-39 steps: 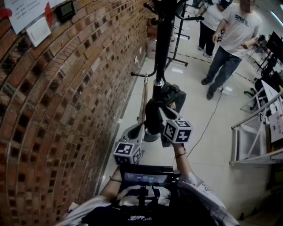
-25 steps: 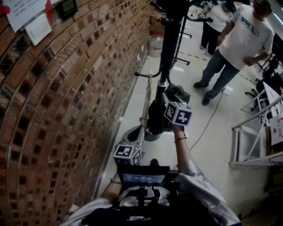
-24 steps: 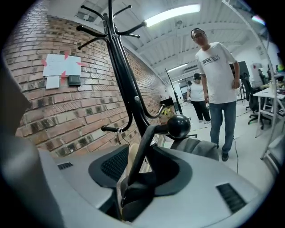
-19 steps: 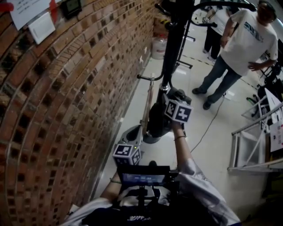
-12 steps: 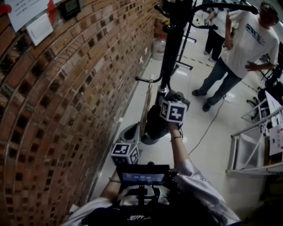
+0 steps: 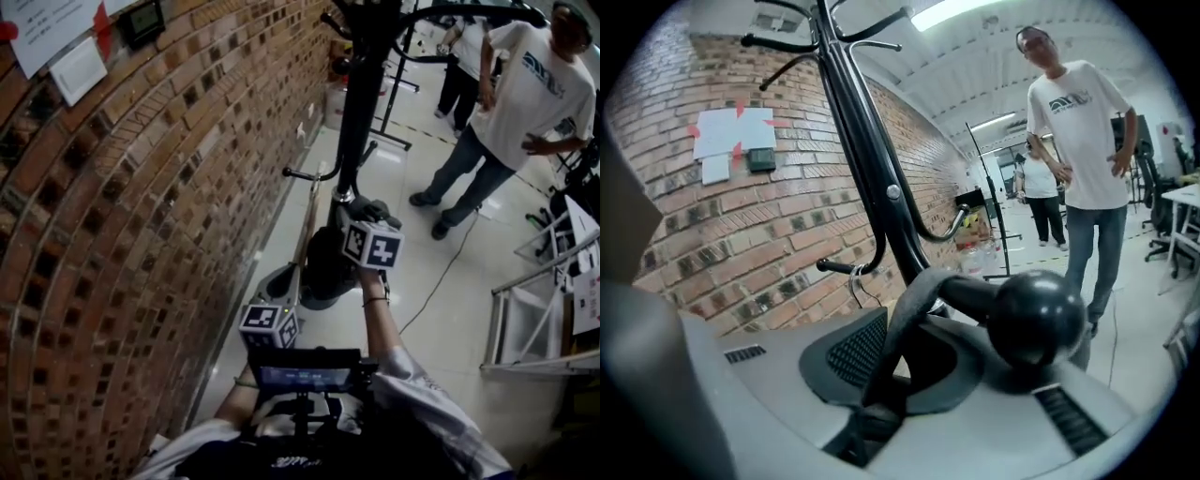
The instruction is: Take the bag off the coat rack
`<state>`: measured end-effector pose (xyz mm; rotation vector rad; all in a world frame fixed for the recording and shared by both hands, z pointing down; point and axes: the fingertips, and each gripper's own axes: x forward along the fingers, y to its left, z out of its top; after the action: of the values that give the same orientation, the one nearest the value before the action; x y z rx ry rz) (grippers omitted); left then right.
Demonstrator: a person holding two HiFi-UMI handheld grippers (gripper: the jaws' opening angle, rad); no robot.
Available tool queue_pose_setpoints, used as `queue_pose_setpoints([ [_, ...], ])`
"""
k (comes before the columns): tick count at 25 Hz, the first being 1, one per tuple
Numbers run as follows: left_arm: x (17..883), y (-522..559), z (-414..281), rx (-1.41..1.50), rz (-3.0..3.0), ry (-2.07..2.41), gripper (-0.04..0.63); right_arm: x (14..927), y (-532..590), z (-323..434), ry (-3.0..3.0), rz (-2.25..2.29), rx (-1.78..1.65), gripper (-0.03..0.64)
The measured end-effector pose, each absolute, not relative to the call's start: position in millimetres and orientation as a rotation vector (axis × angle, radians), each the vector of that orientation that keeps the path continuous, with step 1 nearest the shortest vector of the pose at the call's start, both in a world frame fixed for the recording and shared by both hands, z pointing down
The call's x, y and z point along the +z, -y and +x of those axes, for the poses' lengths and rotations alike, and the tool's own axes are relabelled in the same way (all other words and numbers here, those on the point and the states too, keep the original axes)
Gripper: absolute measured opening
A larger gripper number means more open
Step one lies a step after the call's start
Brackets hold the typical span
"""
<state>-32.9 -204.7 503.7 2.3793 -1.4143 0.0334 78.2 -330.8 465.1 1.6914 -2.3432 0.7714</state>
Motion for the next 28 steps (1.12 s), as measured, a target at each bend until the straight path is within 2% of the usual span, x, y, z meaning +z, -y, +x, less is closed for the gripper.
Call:
queue_pose_setpoints([
  [6, 504, 211, -38, 0.021, 2.355, 1.436, 0.009, 442, 323, 80, 2.530, 1.704, 1.012, 0.034],
  [12, 506, 216, -41, 0.017, 2.334, 1.447, 0.009, 426, 307, 85, 2.577, 1.739, 1.082, 0.034],
  [21, 504, 216, -37, 0.016, 2.341, 1.421, 0.009, 380, 280, 84, 2.675, 1.701, 0.974, 0.034],
  [28, 501, 211, -32, 0.020, 2.362, 1.395, 0.009, 375, 250, 117, 2.667, 1.788, 1.065, 0.032],
])
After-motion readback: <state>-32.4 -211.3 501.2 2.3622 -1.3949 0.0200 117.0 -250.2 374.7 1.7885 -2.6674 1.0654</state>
